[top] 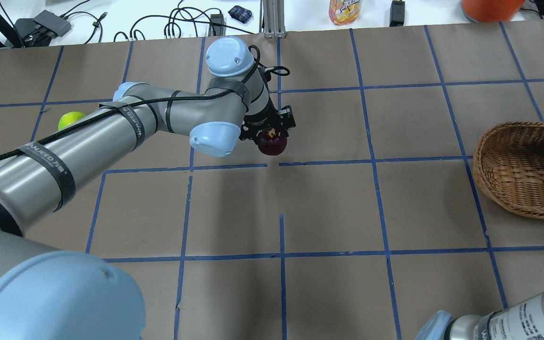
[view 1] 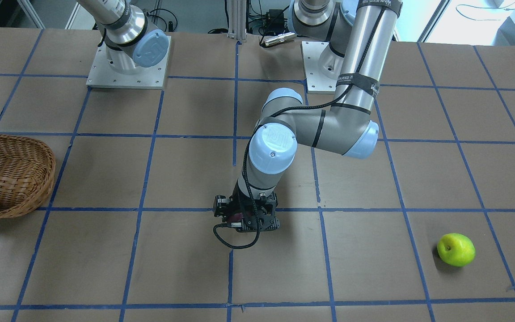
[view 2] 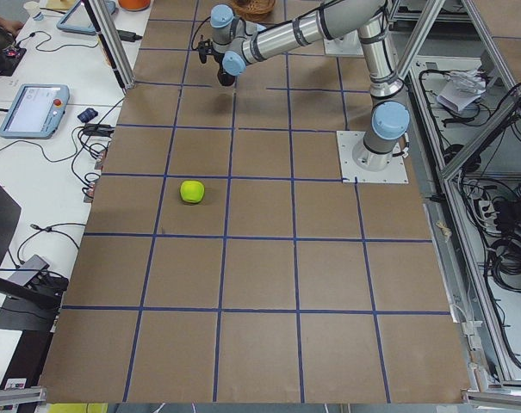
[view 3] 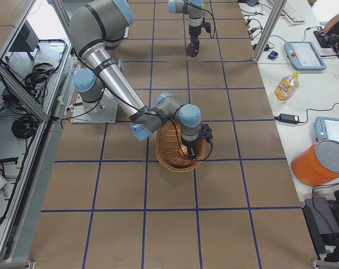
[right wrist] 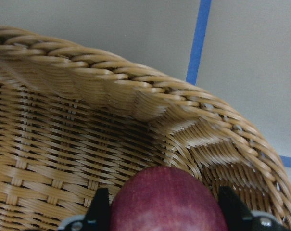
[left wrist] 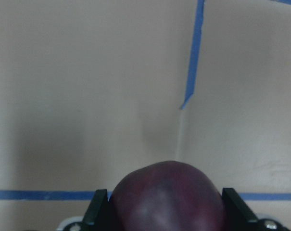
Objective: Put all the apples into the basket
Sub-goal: 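Drop red apple in basket with right gripper while left carries purple apple center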
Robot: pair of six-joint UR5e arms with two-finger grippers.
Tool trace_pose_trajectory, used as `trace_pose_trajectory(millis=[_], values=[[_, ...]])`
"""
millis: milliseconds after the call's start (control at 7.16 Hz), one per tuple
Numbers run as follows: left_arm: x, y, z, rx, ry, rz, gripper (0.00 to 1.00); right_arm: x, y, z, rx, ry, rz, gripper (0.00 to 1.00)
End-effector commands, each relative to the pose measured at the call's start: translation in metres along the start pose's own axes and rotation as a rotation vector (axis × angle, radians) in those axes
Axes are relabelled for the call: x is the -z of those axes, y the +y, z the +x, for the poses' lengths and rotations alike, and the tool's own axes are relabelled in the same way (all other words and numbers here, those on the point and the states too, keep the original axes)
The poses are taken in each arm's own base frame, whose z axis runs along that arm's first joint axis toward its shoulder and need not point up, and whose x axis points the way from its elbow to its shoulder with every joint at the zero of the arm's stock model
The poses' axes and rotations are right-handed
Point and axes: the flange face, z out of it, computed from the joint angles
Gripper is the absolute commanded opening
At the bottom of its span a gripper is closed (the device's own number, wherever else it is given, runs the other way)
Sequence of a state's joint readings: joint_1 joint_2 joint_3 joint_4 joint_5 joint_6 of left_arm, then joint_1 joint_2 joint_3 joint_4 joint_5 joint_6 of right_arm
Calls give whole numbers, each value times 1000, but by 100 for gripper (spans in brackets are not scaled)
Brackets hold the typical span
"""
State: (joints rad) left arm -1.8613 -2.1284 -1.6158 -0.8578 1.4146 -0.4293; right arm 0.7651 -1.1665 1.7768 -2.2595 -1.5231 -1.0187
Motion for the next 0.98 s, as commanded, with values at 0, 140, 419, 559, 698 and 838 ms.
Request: trace_pose_trajectory(millis=[0,140,419,559,698,838], values=[[-24,2,-1,42,-9,-20,88,2,3,1,25,5,-6,100],[-24,2,0,40,-6,-14,100,11,3,-1,21,15,-4,100],[-3,-2,-1,34,9,12,100,53,-11,-43,27,-36,-21,100],[23,-9,-4,38,18,28,100,64,-39,-87,50,-45,-27,100],[54,-23,-32,38,5,17,100,69,-63,-130,54,-58,-33,100],[87,-39,-83,-40,-21,-20,100,76,-93,-184,86,-50,-26,100]])
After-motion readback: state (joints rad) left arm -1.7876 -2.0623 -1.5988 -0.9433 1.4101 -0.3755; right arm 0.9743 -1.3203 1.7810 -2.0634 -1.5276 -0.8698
